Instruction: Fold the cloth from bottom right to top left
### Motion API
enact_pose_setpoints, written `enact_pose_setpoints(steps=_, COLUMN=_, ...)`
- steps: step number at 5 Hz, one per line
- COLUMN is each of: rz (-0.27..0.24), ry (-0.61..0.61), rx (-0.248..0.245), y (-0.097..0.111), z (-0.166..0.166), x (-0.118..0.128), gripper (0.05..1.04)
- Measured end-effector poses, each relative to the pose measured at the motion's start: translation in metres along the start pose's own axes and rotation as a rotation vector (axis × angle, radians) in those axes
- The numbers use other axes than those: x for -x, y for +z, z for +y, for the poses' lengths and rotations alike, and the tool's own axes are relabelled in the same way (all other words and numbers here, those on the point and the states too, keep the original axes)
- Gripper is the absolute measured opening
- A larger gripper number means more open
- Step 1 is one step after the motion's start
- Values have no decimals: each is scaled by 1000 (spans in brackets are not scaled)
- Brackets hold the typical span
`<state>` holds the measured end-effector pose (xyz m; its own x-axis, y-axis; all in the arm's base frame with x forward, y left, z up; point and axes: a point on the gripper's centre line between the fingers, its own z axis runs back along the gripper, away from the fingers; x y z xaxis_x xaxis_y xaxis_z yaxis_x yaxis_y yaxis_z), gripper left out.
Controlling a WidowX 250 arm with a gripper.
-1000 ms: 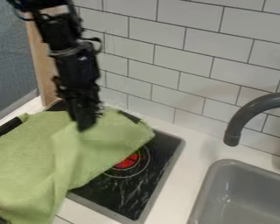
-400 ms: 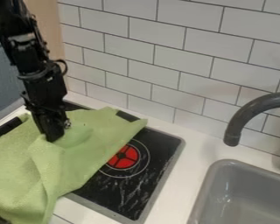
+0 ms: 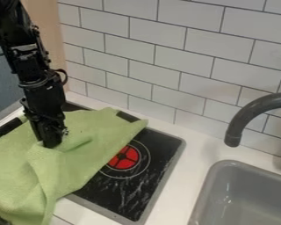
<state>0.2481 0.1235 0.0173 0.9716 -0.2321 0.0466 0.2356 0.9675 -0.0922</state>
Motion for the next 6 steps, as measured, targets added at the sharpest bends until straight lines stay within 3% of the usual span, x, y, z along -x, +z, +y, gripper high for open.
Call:
enact_pose_setpoints(steps=2, rz=46, ry=43, rx=-23, y=17, z=2, x=6, gripper=818)
enact_pose_setpoints(steps=3, rz=23, ry=62, rx=-50, y=33, z=1, x=6, gripper=1026)
enact_pose_setpoints(steps=4, rz=24, ry=104, rx=-46, y=47, z=-2, x=6, gripper=1005)
enact_pose_setpoints(steps=5, rz=-15, ry=114, rx=-63, y=77, z=-9, x=2, gripper=999)
enact_pose_setpoints(steps=6, rz=-16, ry=121, rx=-62, y=78, z=-10, x=2, gripper=999)
